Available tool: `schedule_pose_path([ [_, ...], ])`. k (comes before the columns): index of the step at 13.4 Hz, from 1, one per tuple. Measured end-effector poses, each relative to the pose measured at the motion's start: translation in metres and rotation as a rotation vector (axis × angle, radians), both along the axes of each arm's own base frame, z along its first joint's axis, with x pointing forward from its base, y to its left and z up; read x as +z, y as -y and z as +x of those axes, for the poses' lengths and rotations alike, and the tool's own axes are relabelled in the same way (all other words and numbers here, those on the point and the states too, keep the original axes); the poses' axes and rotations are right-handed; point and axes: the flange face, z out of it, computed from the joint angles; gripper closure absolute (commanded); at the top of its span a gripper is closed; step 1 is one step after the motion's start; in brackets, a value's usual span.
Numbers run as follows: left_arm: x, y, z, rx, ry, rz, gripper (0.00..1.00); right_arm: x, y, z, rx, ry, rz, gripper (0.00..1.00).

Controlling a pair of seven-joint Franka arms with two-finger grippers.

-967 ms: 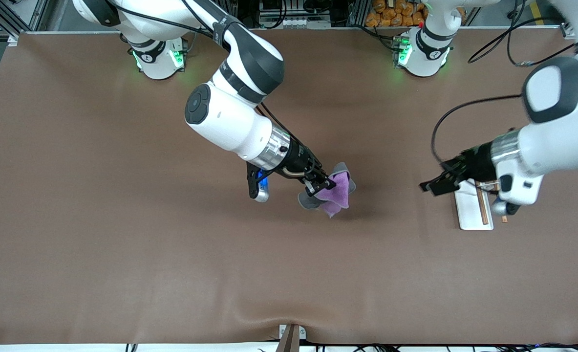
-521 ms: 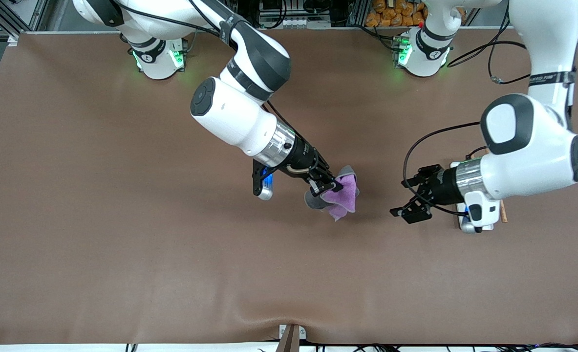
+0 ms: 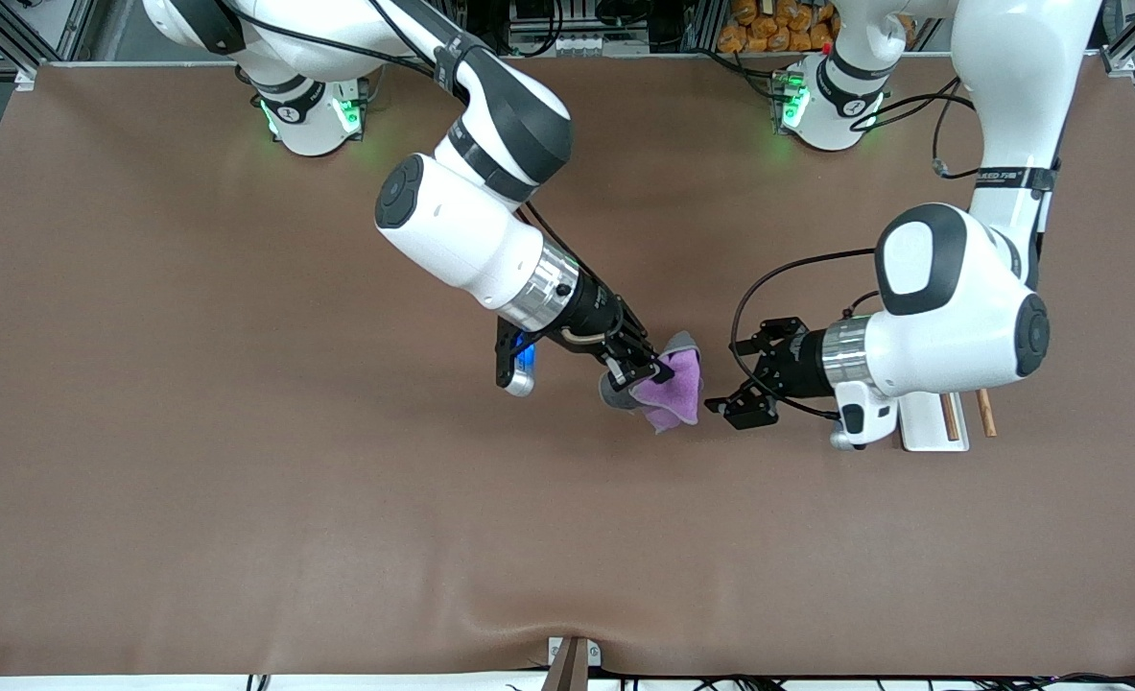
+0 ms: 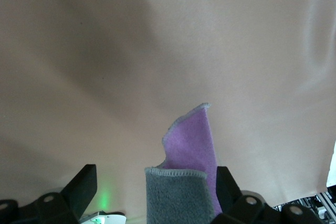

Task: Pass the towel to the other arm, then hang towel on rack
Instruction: 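Close the left gripper on the towel beside the right gripper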

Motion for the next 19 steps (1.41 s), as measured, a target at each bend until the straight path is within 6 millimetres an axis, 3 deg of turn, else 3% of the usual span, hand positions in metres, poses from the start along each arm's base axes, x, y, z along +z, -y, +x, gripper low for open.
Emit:
schedule_pose_path([
  [19,-0.011,0.013,-0.001,0.057,-0.076,-0.128,0.0,0.0,0.002,0.002,-0.004,0.002,-0.002,1.0],
])
